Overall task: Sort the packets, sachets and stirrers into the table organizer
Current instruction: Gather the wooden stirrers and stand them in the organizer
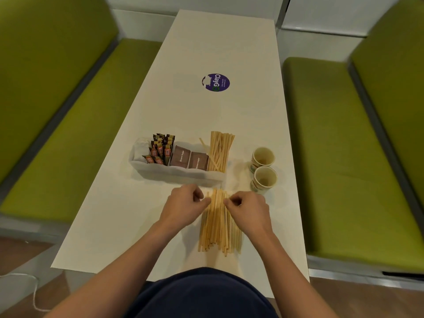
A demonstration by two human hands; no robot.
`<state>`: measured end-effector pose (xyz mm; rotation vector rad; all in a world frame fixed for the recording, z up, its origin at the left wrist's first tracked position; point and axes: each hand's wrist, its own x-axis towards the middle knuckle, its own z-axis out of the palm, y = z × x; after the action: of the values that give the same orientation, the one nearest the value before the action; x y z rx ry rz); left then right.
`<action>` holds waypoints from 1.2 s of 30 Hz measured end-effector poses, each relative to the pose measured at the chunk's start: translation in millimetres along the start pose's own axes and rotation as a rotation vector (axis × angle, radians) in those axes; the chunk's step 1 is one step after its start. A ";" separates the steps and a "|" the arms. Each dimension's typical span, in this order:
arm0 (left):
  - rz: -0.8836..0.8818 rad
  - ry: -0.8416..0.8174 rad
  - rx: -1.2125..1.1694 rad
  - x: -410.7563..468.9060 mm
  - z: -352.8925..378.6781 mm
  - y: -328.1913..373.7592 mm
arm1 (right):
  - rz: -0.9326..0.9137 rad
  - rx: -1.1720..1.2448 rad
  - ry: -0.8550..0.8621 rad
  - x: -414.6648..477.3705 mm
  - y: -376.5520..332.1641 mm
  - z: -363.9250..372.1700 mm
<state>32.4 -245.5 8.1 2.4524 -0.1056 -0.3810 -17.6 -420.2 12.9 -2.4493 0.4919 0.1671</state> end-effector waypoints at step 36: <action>0.062 0.040 -0.566 39.1 -65.1 68.9 | 0.162 0.509 0.062 -9.0 6.8 -4.2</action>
<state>90.4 -267.9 89.7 1.8915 -0.0479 -0.2859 -28.5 -425.0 14.5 -1.9226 0.6692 0.0259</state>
